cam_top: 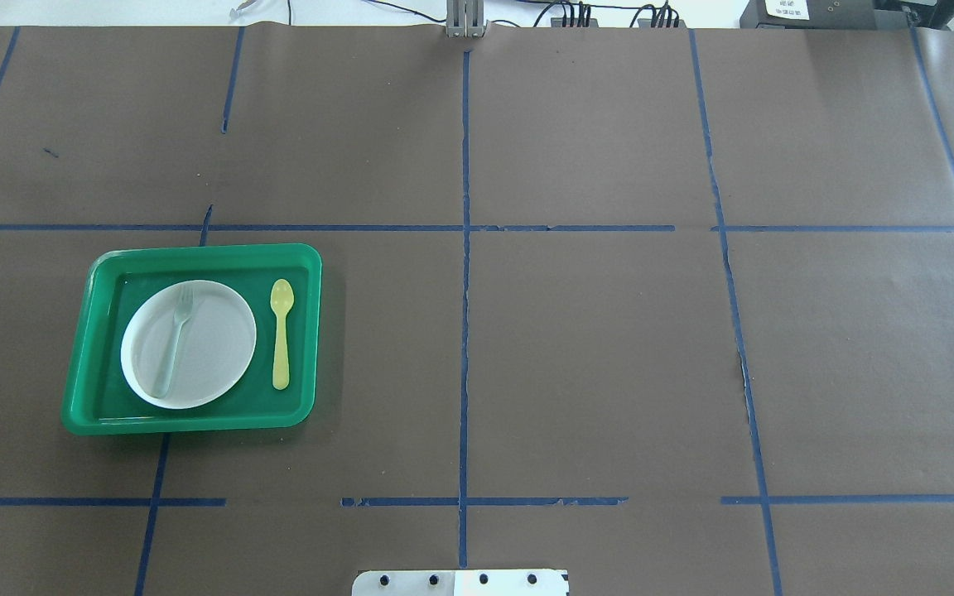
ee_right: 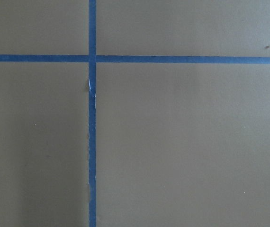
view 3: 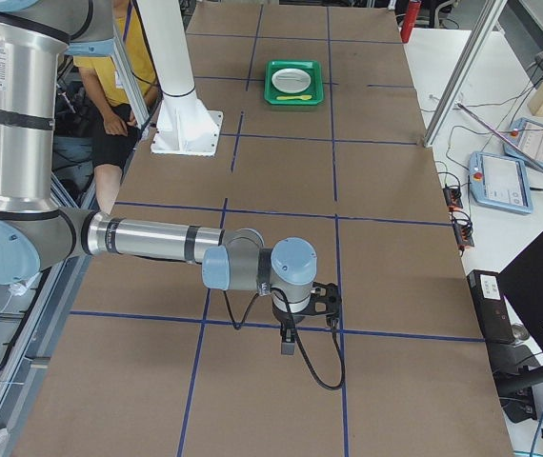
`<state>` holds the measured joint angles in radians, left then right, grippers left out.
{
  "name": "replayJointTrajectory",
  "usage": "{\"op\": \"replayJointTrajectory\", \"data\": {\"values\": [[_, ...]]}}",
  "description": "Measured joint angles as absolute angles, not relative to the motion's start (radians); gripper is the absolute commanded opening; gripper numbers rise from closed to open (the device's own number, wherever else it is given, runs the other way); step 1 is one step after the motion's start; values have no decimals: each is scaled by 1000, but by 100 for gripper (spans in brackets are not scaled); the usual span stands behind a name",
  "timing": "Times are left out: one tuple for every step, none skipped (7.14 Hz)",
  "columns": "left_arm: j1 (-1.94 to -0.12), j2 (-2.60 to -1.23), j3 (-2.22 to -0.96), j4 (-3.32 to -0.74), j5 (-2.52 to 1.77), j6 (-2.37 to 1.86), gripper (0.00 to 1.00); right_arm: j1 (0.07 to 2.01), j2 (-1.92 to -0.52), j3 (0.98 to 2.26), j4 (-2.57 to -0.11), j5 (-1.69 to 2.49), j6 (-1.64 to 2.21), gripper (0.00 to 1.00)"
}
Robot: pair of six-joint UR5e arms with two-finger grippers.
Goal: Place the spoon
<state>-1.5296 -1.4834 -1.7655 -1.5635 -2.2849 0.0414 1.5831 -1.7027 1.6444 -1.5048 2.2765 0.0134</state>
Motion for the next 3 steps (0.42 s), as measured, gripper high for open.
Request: {"op": "replayJointTrajectory", "data": {"values": [[-1539, -1485, -1764, -1564, -2286, 43, 100, 1583, -1703, 1644, -1505, 2276, 14, 100], [-1543, -1485, -1762, -1564, -2286, 44, 100, 1583, -1703, 1644, -1505, 2276, 14, 100], [-1544, -1485, -1761, -1565, -2286, 45, 100, 1583, -1703, 1644, -1505, 2276, 14, 100]]}}
